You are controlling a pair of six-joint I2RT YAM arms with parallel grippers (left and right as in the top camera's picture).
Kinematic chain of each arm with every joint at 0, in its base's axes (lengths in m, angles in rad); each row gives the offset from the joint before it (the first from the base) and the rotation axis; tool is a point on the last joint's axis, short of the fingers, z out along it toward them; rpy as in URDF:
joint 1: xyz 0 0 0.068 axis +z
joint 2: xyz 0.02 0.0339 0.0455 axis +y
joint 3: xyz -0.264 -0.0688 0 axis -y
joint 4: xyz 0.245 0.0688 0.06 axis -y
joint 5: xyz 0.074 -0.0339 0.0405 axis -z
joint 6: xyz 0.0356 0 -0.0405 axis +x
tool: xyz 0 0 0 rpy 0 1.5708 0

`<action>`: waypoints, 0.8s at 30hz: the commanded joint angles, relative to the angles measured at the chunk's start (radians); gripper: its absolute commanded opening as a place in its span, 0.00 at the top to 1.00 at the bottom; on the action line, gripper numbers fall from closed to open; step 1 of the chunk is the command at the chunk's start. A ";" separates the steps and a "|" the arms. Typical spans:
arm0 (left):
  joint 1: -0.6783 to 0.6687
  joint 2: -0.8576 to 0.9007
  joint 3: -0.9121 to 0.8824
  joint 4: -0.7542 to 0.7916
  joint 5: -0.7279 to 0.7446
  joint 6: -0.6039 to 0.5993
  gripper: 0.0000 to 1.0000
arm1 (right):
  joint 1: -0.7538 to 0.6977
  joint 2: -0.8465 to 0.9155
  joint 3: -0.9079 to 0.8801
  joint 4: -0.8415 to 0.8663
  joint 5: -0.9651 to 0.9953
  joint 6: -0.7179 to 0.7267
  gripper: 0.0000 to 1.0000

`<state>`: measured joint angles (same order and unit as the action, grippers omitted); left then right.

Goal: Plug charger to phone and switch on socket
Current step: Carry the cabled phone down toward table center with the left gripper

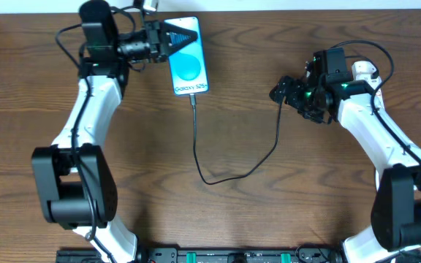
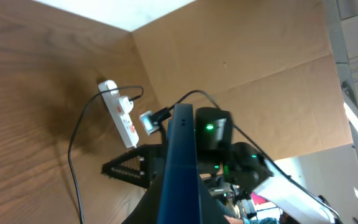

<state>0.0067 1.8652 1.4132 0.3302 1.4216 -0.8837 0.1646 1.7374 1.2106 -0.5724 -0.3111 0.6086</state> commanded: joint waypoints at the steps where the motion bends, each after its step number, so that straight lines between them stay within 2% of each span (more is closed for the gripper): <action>1: -0.041 0.051 0.005 0.008 -0.008 0.031 0.92 | -0.002 -0.071 0.006 -0.019 0.044 -0.014 0.01; 9: -0.094 0.163 0.005 0.008 -0.040 0.038 0.93 | -0.002 -0.175 0.006 -0.069 0.090 -0.016 0.01; 14: -0.113 0.241 0.005 -0.006 -0.127 0.045 0.93 | -0.002 -0.235 0.006 -0.089 0.096 -0.019 0.01; 18: -0.120 0.261 0.005 -0.158 -0.313 0.046 0.93 | -0.002 -0.262 0.006 -0.095 0.096 -0.019 0.01; 20: -0.126 0.262 0.004 -0.243 -0.408 0.088 0.93 | -0.002 -0.267 0.006 -0.098 0.097 -0.020 0.01; 24: -0.143 0.262 0.004 -0.319 -0.438 0.208 0.93 | -0.002 -0.267 0.006 -0.097 0.100 -0.020 0.01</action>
<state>-0.1200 2.1380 1.4101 0.0444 1.0641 -0.7940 0.1646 1.4864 1.2106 -0.6670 -0.2272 0.6048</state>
